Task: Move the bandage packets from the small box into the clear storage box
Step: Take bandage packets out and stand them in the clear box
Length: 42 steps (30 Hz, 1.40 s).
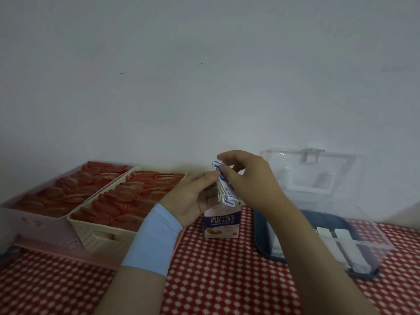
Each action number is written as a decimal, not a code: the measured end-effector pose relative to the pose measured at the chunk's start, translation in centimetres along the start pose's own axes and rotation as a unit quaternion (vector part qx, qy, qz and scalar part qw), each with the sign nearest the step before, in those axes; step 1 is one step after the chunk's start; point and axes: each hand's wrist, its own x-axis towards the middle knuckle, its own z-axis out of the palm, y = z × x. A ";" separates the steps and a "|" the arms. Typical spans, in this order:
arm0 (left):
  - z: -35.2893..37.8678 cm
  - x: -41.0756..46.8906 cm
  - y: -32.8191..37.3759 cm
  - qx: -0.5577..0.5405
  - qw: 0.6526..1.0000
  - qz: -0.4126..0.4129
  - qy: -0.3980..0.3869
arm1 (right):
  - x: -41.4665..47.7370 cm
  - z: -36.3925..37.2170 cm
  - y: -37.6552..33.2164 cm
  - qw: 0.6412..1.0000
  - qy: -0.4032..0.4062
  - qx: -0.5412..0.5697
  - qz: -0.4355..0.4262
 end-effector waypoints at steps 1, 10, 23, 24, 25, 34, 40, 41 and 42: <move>0.0 0.0 0.0 -0.003 1.000 0.000 0.002 | 0.0 -0.1 0.0 1.000 0.002 0.002 0.000; -1.0 -0.4 0.4 -0.025 1.000 0.002 -0.015 | -1.0 -1.4 -1.4 0.976 -0.208 -0.043 -0.051; -0.8 0.1 -0.5 -0.052 0.998 0.000 -0.032 | -1.2 -1.2 -1.1 0.985 -0.156 -0.031 -0.074; -0.7 0.1 -0.5 -0.057 0.998 0.003 -0.035 | -1.2 -1.1 -1.2 0.984 -0.160 -0.041 -0.070; -0.5 0.0 -0.5 -0.061 0.997 0.002 -0.039 | -1.2 -1.2 -1.3 0.983 -0.164 -0.045 -0.067; 0.6 -0.3 -0.4 -0.070 0.997 0.019 -0.038 | -1.7 -2.2 -1.6 0.984 -0.165 -0.033 -0.065; 2.0 -0.6 -0.6 -0.046 0.997 0.025 -0.052 | -2.1 -2.6 -1.5 0.985 -0.151 -0.058 -0.066; 2.1 -0.7 -0.5 -0.051 0.997 0.023 -0.058 | -2.2 -3.0 -1.5 0.985 -0.161 -0.031 -0.045; 2.2 -0.7 -0.5 -0.051 0.996 0.019 -0.064 | -2.3 -3.5 -1.5 0.985 -0.169 0.007 -0.020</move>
